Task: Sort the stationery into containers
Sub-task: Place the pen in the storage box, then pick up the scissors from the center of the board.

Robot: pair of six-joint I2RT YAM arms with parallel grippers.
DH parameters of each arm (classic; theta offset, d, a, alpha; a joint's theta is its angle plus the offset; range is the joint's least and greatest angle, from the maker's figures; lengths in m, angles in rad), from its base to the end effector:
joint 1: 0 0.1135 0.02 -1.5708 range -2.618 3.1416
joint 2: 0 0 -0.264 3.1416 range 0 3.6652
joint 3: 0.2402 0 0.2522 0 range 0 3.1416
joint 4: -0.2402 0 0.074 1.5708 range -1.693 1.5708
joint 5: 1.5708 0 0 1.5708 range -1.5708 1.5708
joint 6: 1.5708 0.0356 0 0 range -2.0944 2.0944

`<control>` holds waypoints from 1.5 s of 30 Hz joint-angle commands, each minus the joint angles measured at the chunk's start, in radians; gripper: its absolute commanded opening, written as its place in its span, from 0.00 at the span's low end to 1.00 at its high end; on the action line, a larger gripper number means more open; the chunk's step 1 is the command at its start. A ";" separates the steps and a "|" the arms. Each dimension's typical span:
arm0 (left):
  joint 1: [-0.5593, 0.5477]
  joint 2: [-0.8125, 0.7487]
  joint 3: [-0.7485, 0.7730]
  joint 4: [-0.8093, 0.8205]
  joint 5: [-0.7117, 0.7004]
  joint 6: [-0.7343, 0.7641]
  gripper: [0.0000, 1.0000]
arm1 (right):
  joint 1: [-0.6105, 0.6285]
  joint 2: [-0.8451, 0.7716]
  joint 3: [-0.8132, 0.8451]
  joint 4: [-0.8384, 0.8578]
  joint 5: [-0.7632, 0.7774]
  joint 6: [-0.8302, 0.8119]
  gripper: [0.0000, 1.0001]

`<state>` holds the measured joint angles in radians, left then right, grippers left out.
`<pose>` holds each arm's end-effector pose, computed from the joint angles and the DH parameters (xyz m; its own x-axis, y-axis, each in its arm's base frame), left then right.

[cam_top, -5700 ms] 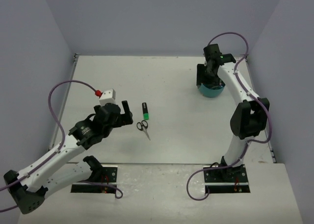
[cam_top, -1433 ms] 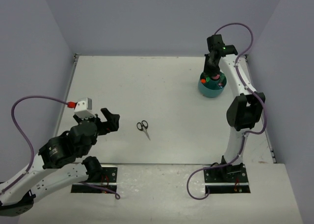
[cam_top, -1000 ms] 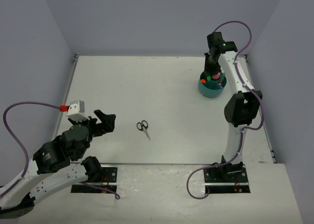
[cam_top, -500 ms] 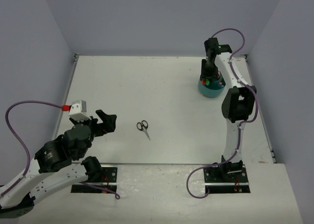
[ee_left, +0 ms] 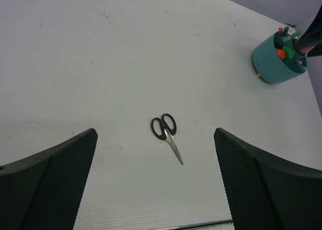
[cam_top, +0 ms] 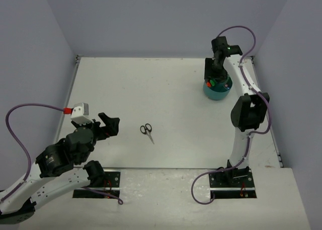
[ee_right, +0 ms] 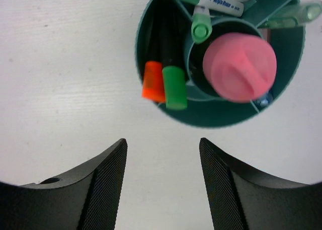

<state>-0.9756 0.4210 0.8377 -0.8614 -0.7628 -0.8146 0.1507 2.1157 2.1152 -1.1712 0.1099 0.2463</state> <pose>0.0589 -0.0432 0.3325 -0.3465 -0.4261 -0.8357 -0.0047 0.8916 -0.4527 0.4399 0.0628 0.2984 -0.9096 0.1070 -0.4015 0.1183 0.9930 -0.0033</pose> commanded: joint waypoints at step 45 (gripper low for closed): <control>0.199 1.273 0.146 0.261 0.221 -0.311 0.29 | 0.359 -0.794 -0.914 0.620 0.029 -0.005 0.99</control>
<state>-0.7856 1.6933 1.0062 -0.6310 -0.5437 -1.1175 0.5111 1.3216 1.2053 -0.5880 0.1219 0.2424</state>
